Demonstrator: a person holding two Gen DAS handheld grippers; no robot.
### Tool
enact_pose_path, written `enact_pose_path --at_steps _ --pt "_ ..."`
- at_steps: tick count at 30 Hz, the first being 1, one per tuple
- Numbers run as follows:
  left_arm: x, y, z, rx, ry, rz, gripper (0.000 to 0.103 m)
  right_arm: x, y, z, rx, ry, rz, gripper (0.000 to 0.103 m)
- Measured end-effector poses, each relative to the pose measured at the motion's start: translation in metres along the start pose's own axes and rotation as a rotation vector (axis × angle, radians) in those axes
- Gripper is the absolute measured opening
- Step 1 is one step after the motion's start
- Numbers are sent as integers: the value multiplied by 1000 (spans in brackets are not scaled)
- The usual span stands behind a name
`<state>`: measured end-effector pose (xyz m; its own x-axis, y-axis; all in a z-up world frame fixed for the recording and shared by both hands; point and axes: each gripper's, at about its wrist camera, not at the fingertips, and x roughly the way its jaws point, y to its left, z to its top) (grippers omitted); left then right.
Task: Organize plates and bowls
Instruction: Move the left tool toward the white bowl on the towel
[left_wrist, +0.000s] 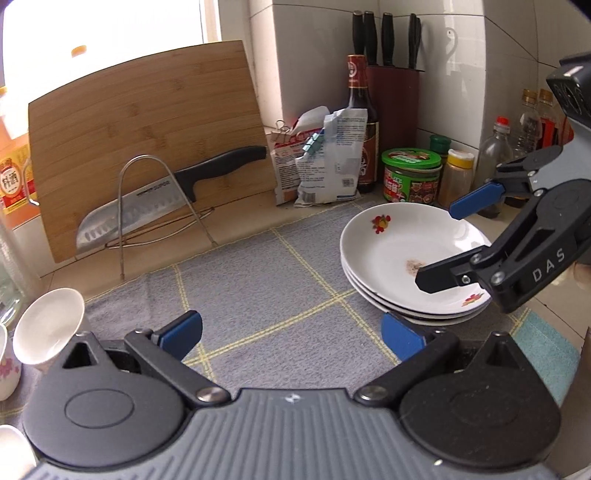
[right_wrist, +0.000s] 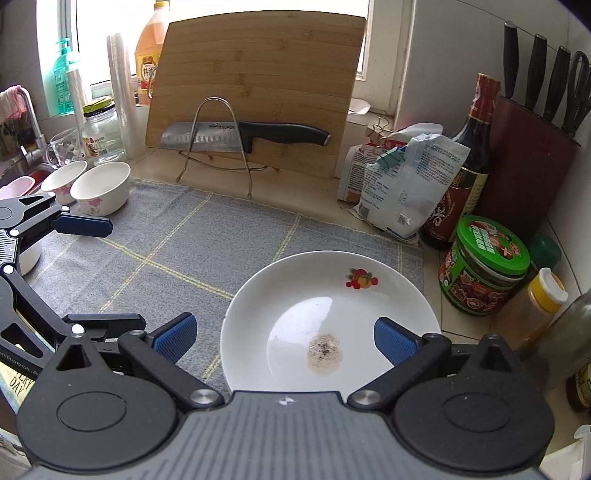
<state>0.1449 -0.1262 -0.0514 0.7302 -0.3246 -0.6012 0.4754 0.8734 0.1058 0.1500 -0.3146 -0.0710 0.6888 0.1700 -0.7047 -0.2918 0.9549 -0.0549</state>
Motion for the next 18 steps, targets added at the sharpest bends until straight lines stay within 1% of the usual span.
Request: enact_pose_path --at_steps 3,6,11,14,18 --pt "-12 6 -8 -31 14 60 102 8 14 -1 -46 -18 59 103" --pt "-26 13 -16 -55 11 112 102 16 27 1 -92 -30 109 103" --pt "-42 29 -28 -98 17 165 102 27 56 5 -150 -30 159 103" --pt "-50 43 -36 -129 15 176 102 30 73 5 -189 -26 190 103" --pt "-59 65 -50 -154 19 158 102 37 97 5 -209 -5 211 103"
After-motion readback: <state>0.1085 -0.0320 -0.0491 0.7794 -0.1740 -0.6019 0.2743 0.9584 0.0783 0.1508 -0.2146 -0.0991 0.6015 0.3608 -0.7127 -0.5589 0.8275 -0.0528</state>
